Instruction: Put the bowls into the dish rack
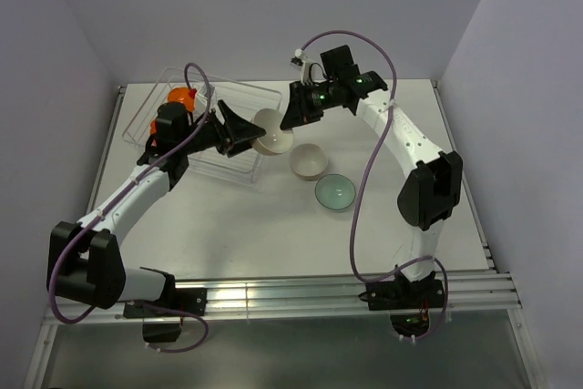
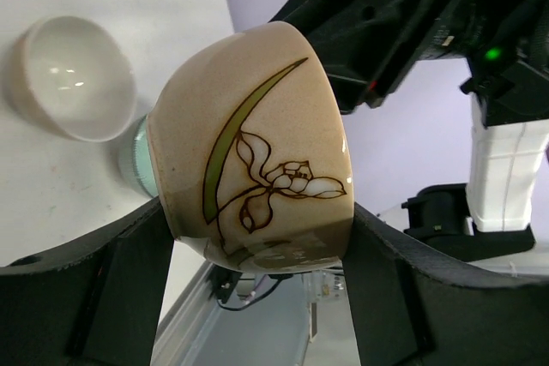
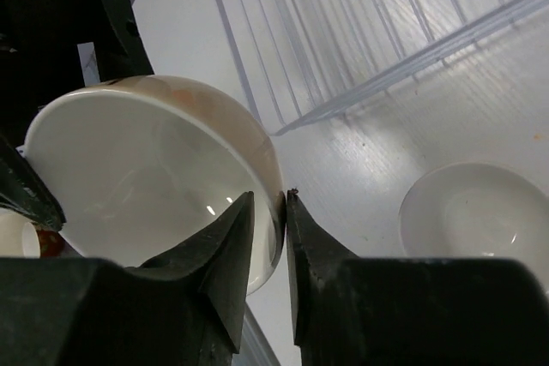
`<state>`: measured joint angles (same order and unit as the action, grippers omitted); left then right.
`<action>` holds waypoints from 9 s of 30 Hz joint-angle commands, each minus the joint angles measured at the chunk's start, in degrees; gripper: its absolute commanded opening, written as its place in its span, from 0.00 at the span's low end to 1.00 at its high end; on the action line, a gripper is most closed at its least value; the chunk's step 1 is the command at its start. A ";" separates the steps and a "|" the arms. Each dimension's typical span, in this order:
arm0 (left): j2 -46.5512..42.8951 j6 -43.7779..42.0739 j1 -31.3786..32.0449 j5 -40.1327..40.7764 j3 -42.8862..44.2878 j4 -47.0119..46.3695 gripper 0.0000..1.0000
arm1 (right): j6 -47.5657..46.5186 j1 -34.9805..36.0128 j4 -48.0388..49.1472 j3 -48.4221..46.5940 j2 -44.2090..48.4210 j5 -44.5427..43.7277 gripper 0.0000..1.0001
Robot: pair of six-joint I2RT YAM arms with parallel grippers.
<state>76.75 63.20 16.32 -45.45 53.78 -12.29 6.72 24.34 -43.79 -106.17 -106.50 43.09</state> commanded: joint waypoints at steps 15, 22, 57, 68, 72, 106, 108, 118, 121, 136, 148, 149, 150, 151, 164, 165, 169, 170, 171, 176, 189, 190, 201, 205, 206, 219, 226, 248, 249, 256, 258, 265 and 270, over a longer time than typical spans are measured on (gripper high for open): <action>3.93 -9.31 -8.75 3.35 5.01 2.88 0.00 | 3.48 1.24 4.07 -10.29 -7.67 0.33 0.68; 8.24 -20.21 -11.30 9.49 12.66 12.11 0.00 | 4.44 0.54 5.03 -7.04 -5.21 -1.52 0.93; 33.90 -66.88 -8.23 33.67 43.78 34.88 0.00 | 1.45 -2.89 2.83 -1.76 -1.78 -1.87 0.96; 37.06 -74.36 -1.65 47.99 45.71 35.67 0.00 | 0.75 -3.68 2.66 -0.18 -0.99 -1.96 0.96; 38.47 -75.85 -0.41 52.39 46.68 36.03 0.00 | 0.66 -4.12 2.75 0.44 -0.64 -1.69 0.96; 46.21 -78.49 4.34 57.84 51.16 37.61 0.90 | -1.18 -8.16 1.25 3.69 2.17 -1.26 0.97; 46.38 -78.40 4.51 57.84 51.08 37.61 0.93 | -1.18 -8.25 1.08 3.43 1.91 -1.26 0.97; 47.88 -77.18 4.69 56.88 52.13 39.19 0.97 | -1.80 -8.34 0.29 2.90 1.47 -1.17 0.98; 48.40 -76.03 4.78 57.22 51.95 39.45 0.99 | -2.24 -8.34 0.11 2.99 1.47 -1.17 0.98; 50.78 -78.05 5.22 64.26 52.22 38.14 1.00 | -2.68 -8.52 0.02 3.60 1.56 -0.73 0.98; 50.60 -80.33 5.92 59.53 53.27 41.03 0.99 | -3.82 -9.13 -1.12 3.60 1.38 -0.82 0.98; 50.52 -80.16 6.01 58.99 53.27 41.30 0.99 | -3.73 -9.05 -1.12 3.51 1.38 -0.90 0.98; 50.51 -80.34 6.01 58.55 53.27 41.39 0.99 | -3.82 -9.13 -1.21 3.51 1.29 -0.90 0.98; 50.43 -80.34 6.01 57.59 53.27 41.65 0.99 | -3.91 -9.05 -1.30 3.51 1.29 -0.90 0.98; 47.44 -80.25 5.75 58.54 50.38 36.82 1.00 | -3.73 -9.13 -1.65 3.25 0.59 -1.08 0.98; 47.18 -80.60 5.83 59.68 50.11 35.77 0.99 | -3.73 -9.13 -1.56 3.34 0.59 -0.99 0.98; 46.30 -81.48 5.83 60.92 49.67 34.53 0.99 | -3.64 -9.13 -1.21 3.51 0.59 -0.90 0.98; 46.04 -81.65 5.83 61.09 49.58 34.27 0.99 | -3.73 -9.13 -1.38 3.51 0.50 -0.82 0.98; 45.77 -81.83 5.83 61.36 49.58 34.01 0.99 | -3.65 -9.13 -1.30 3.51 0.50 -0.82 0.98; 44.54 -82.71 6.18 63.81 48.97 31.63 1.00 | -3.82 -9.13 -1.30 3.51 0.50 -0.82 0.98; 41.11 -85.96 7.68 65.23 46.85 28.73 0.99 | -4.44 -9.13 -2.35 2.99 0.06 -0.64 0.98; 40.59 -86.31 7.59 65.14 46.33 28.21 0.99 | -4.44 -9.13 -2.44 2.73 -0.02 -0.64 0.98; 38.91 -87.99 8.29 64.97 45.10 26.35 0.99 | -4.70 -9.13 -3.23 1.58 -0.64 -0.46 0.98; 37.69 -84.22 7.86 58.65 46.85 31.27 0.99 | -4.88 -9.13 -3.84 1.41 -0.64 0.24 0.96; 37.42 -83.60 7.68 55.24 47.12 32.41 0.93 | -5.14 -9.13 -4.28 1.40 -0.64 0.33 0.95; 43.48 -73.92 4.08 44.13 54.14 44.99 0.29 | -5.58 -11.15 -4.37 5.18 1.82 0.33 0.77; 49.81 -73.75 2.40 44.83 59.16 45.87 0.31 | -7.95 -12.47 -4.99 9.48 3.49 -1.16 0.75; 25.83 -64.34 2.58 23.75 51.61 41.47 1.00 | -4.09 -12.21 -4.64 14.68 4.56 -20.31 0.81; 23.38 -64.34 2.58 23.66 50.12 41.65 1.00 | -4.00 -11.86 -4.64 14.41 3.94 -21.46 0.81; 10.80 -64.17 2.49 25.41 36.59 38.14 1.00 | -3.56 -8.70 -3.32 11.25 -2.47 -25.60 0.82; 8.17 -63.99 2.49 25.94 33.50 38.39 0.99 | -3.64 -8.17 -2.71 10.28 -3.80 -26.65 0.81; 3.06 -64.17 2.40 26.73 27.35 39.19 0.99 | -4.08 -7.29 0.11 10.11 -8.98 -28.85 0.75; 2.18 -63.73 2.40 26.82 24.71 38.75 1.00 | -4.09 -7.02 1.43 10.46 -11.80 -28.15 0.64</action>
<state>81.71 -1.63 18.72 -18.59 78.87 28.32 2.48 16.97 -44.93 -93.73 -117.23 15.70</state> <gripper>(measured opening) 0.995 0.654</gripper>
